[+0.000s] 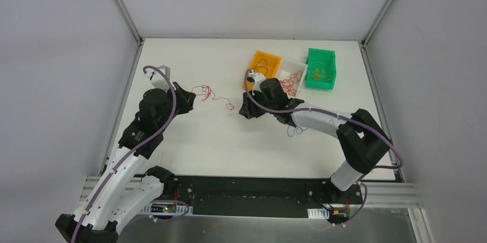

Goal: Untangle the cables

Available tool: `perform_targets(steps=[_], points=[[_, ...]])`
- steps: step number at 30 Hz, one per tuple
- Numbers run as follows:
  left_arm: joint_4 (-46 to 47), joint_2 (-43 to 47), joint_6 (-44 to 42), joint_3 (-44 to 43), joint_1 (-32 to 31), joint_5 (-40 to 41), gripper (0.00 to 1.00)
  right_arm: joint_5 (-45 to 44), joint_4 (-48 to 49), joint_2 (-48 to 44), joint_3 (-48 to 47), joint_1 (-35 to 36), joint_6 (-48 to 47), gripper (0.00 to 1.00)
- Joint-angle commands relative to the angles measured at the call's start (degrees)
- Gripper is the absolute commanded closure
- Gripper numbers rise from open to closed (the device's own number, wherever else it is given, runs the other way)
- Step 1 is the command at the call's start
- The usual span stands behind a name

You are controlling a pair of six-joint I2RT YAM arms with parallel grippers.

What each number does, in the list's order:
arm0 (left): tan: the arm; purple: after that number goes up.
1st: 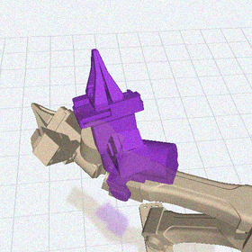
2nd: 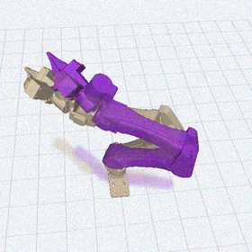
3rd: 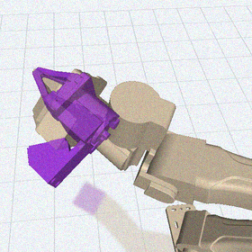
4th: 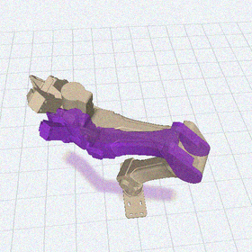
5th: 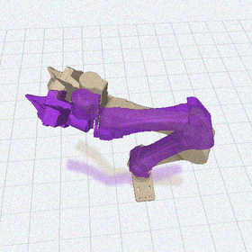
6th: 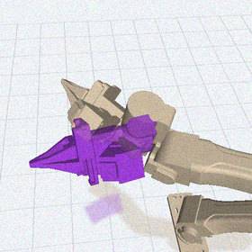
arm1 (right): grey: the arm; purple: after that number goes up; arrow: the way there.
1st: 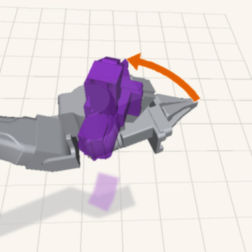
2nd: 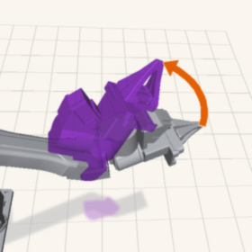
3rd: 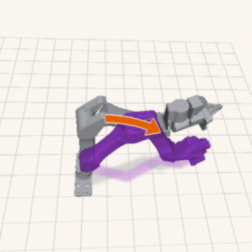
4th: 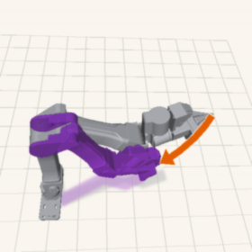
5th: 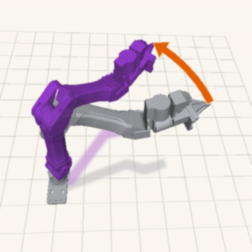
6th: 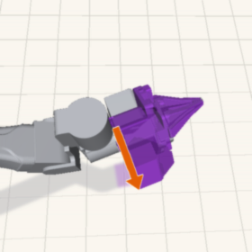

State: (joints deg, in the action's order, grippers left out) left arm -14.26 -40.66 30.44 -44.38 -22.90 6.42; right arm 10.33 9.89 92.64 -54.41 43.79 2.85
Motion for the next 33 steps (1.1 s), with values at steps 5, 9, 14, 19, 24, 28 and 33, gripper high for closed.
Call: perform_targets(steps=[5,9,14,19,24,28,33], points=[[-0.68,1.11,-0.14,-3.05,0.04,1.15,1.0,0.67,3.31,1.79,-1.52,-0.05,-0.46,1.0],[-2.66,1.59,2.17,-2.25,0.04,8.59,1.0,-2.28,4.02,-3.79,3.38,-2.76,6.3,1.0],[-9.29,2.39,5.99,-2.42,0.07,28.5,1.0,-2.35,5.59,-14.4,14.07,-10.61,16.45,1.0],[-13.81,0.61,5.95,-5.04,0.11,37.4,1.0,-7.03,1.09,-22.34,21.72,-19.81,22.93,1.0],[-14.68,-0.33,7.16,-5.86,0.12,38.1,1.0,-9.51,-0.22,-26.59,25.8,-24.42,25.68,1.0],[-14.74,-1.07,7.99,-6.0,0.13,37.26,1.0,-14.4,-2.25,-27.69,26.2,-24.75,26.96,1.0],[-14.3,-3.15,8.16,-7.03,0.13,30.86,1.0,-14.47,-2.03,-27.98,26.81,-25.29,27.01,1.0]])
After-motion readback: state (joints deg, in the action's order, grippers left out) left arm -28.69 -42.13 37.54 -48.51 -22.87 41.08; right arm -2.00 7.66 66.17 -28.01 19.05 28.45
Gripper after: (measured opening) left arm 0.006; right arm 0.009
